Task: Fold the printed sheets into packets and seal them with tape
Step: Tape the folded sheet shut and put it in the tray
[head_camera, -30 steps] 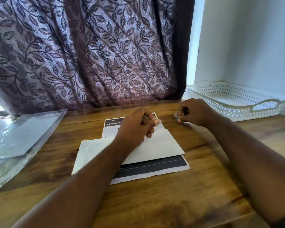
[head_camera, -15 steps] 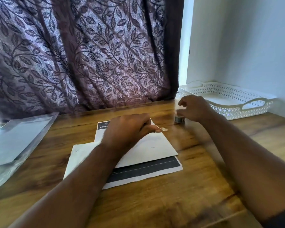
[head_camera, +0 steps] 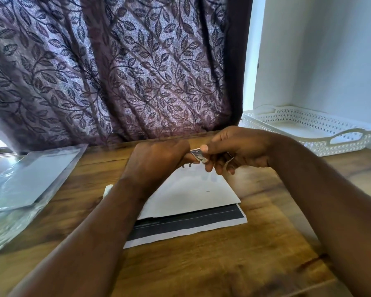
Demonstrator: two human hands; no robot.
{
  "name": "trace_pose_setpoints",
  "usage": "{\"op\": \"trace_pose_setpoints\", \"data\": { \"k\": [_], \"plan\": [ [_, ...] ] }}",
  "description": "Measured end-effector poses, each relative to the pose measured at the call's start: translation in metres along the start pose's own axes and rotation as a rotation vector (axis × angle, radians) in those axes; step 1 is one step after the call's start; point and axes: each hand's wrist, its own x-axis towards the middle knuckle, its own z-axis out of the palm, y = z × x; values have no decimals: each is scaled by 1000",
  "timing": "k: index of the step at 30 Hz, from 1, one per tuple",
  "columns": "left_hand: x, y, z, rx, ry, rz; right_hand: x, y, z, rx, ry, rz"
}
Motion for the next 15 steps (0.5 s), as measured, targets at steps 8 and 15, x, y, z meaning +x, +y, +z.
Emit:
{"op": "trace_pose_setpoints", "data": {
  "k": [8,15],
  "plan": [
    [-1,3,0,-35,-58,14,5,4,6,6,-26,34],
    [-2,-3,3,-47,-103,23,5,5,2,33,43,-47]
  ]
}}
